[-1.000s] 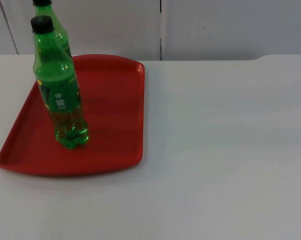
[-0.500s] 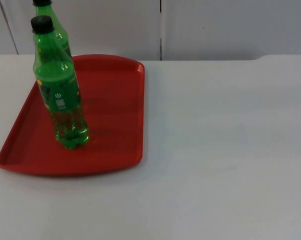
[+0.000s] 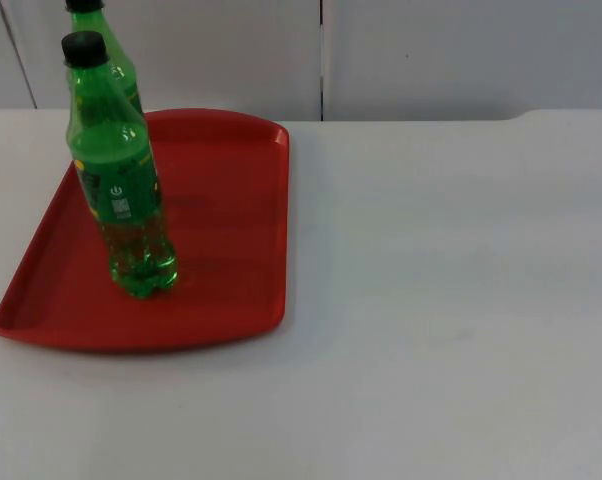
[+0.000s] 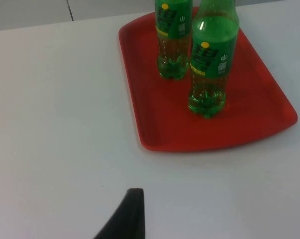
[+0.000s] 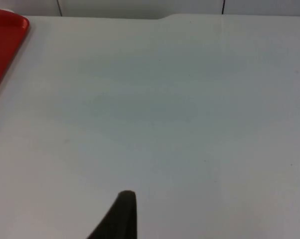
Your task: Place the bottle upright on the tray.
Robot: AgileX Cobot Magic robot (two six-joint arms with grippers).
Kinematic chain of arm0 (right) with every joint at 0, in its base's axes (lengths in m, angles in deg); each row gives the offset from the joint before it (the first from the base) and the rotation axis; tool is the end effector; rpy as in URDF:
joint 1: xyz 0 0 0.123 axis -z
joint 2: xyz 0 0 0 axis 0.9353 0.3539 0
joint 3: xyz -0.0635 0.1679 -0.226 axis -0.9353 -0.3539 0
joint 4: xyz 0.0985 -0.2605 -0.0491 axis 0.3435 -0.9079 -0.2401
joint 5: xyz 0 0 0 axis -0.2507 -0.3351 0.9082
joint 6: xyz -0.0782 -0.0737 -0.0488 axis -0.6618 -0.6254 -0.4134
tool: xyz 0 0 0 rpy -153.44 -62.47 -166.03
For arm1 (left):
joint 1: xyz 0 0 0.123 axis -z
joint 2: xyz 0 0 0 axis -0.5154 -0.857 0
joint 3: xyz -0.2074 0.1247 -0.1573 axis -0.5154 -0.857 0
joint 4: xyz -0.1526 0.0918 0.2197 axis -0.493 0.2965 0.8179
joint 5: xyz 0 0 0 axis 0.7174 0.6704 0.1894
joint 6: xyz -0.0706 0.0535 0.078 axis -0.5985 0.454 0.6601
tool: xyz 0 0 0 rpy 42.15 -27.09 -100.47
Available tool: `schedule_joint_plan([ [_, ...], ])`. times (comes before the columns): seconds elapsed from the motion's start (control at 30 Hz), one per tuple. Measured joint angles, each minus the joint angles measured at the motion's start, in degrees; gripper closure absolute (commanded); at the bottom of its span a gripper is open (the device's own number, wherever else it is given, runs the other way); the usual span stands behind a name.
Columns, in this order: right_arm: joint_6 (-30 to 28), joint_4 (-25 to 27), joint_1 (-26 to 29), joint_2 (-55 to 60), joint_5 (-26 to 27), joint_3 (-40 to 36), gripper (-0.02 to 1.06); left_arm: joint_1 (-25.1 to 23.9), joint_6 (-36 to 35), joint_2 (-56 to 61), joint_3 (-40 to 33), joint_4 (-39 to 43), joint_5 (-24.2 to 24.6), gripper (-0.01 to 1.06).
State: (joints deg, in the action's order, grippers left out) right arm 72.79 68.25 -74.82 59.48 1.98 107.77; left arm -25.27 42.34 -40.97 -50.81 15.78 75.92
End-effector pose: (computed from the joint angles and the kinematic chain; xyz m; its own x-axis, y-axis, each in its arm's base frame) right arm 0.0407 0.0020 0.2834 -0.4593 -0.0535 -0.8867 -0.0861 0.9962 -0.0155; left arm 0.0421 -0.0105 0.2780 -0.4655 0.0930 -0.8801 0.1680 0.9857 0.0153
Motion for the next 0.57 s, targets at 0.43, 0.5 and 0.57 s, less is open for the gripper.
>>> schedule_joint_plan([
  [0.43,0.0,0.0,0.0,0.0,0.0,0.0,-0.01,-0.3,0.0,0.0,0.0,0.0,0.0,0.0],
  [0.5,0.0,0.0,0.0,0.0,0.0,0.0,-0.01,-1.3,0.0,0.0,0.0,0.0,0.0,0.0],
  [0.57,0.0,0.0,0.0,0.0,0.0,0.0,-0.01,-2.7,0.0,0.0,0.0,0.0,0.0,0.0],
])
